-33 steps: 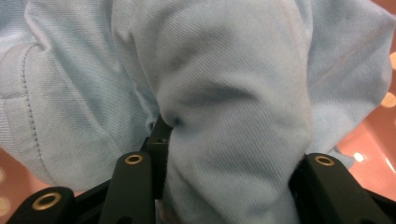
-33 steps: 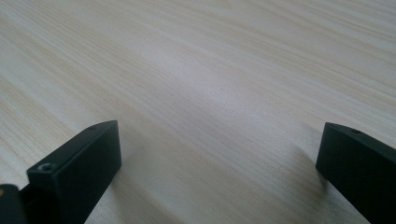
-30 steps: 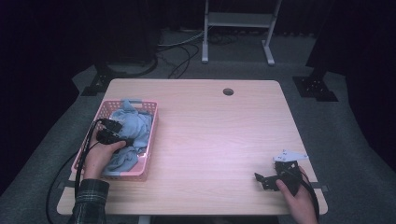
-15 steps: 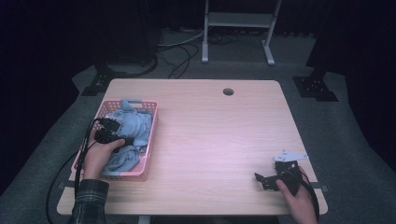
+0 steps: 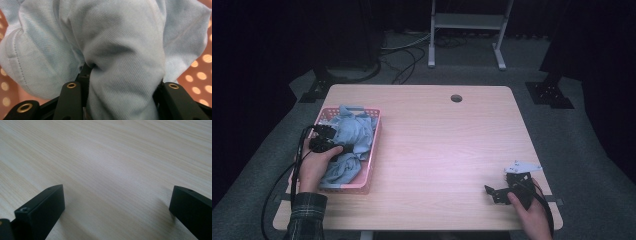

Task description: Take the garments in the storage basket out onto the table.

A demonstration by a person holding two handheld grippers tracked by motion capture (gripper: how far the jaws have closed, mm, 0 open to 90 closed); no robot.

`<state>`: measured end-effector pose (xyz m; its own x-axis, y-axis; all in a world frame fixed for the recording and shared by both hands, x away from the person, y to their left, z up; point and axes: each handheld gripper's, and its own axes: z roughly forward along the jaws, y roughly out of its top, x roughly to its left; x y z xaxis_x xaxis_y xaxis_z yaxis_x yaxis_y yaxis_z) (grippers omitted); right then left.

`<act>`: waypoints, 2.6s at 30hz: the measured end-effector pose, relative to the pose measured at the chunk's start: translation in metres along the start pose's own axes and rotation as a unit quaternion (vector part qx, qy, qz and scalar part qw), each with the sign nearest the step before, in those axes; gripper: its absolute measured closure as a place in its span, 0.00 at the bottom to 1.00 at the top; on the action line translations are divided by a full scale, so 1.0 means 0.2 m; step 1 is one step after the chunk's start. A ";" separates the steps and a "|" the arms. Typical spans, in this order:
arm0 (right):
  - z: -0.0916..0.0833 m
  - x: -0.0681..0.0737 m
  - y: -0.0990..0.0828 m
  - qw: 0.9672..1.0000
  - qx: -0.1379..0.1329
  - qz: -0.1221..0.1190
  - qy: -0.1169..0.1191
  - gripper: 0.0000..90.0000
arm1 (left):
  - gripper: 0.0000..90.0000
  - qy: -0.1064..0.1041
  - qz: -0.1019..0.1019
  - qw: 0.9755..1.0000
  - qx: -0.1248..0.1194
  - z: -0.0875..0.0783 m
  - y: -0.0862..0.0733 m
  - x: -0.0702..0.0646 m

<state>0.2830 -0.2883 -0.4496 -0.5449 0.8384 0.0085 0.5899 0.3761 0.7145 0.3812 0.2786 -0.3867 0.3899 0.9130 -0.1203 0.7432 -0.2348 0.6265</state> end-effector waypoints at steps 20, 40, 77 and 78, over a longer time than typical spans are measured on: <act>0.00 0.00 0.00 1.000 0.000 0.000 0.000 0.00 | 0.60 -0.030 -0.011 0.997 -0.076 -0.18 0.05 -0.01; 0.00 0.00 0.00 1.000 0.000 0.000 0.000 0.00 | 0.60 -0.067 -0.007 0.989 -0.128 -0.30 0.11 -0.09; 0.00 0.00 0.00 1.000 0.000 0.000 0.000 0.00 | 0.60 -0.124 0.044 0.980 -0.149 -0.38 0.24 -0.40; 0.00 0.00 0.00 1.000 0.000 0.000 0.000 0.00 | 0.60 -0.125 0.048 0.980 -0.149 -0.38 0.24 -0.41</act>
<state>0.2830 -0.2883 -0.4496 -0.5444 0.8387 0.0090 0.5899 0.3752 0.7151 0.3447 0.2184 -0.2882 0.5981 0.7731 -0.2111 0.5200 -0.1739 0.8363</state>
